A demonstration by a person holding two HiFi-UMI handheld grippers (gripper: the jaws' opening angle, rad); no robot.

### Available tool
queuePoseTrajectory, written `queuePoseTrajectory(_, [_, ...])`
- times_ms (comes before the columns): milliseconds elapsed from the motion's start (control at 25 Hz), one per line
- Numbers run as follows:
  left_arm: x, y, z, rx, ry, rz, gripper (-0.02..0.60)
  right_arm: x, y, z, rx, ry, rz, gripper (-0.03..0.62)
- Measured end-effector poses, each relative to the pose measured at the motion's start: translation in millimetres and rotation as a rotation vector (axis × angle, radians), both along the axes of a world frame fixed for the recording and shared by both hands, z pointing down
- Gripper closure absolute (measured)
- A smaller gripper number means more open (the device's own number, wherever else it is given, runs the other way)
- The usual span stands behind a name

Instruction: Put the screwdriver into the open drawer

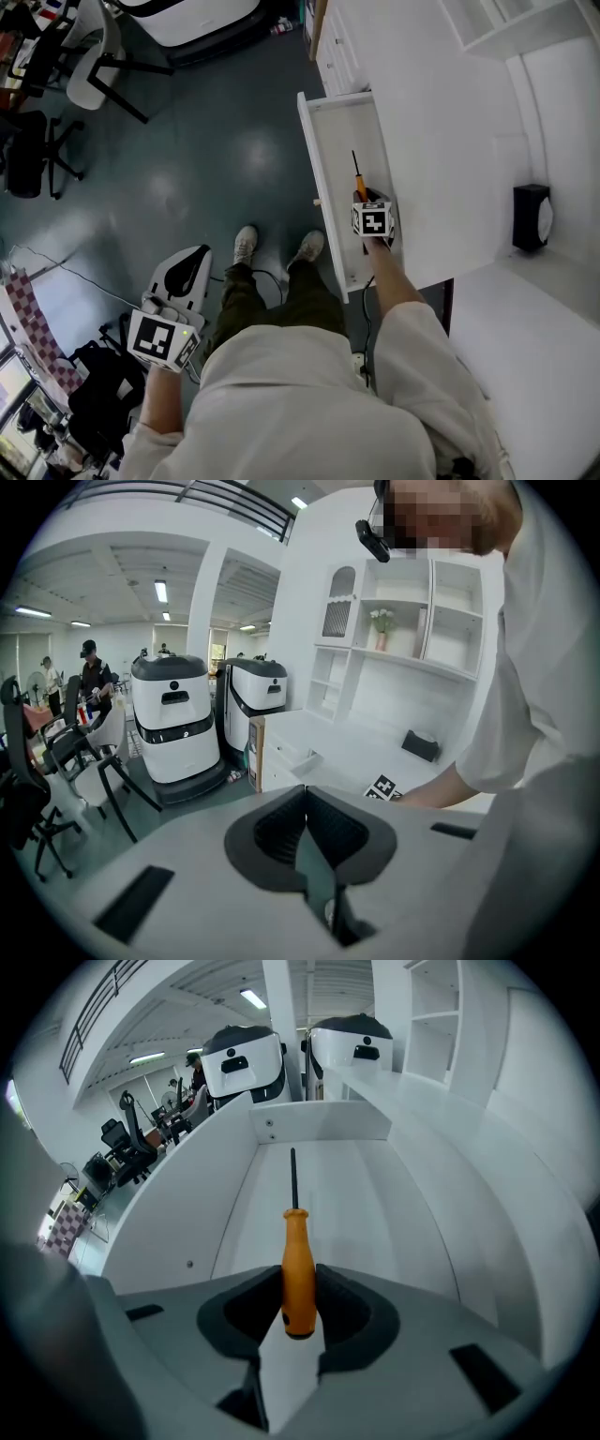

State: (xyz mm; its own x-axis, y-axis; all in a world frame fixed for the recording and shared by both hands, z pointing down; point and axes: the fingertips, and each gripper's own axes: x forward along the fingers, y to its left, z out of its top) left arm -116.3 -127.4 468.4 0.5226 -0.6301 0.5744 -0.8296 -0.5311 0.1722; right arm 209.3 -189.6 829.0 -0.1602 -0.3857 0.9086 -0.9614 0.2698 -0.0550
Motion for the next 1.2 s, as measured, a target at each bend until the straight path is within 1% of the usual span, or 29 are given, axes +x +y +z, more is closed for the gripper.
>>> queuePoseTrajectory(440, [-9.9,-3.4,11.9,-0.038,-0.001,-0.015,0.577,3.9,-0.5,21.8,-0.113,0.029,0.040,0.476])
queuePoseTrajectory(960, [-9.7,-6.2,15.1,-0.046,0.005,-0.012,0.577,4.5,-2.1,24.2,-0.160,0.038,0.034,0.473])
queuePoseTrajectory(1200, [-9.2,-7.6,12.9,-0.042,0.009,-0.010,0.577,4.4,-3.1,21.9,-0.150,0.027,0.036,0.470])
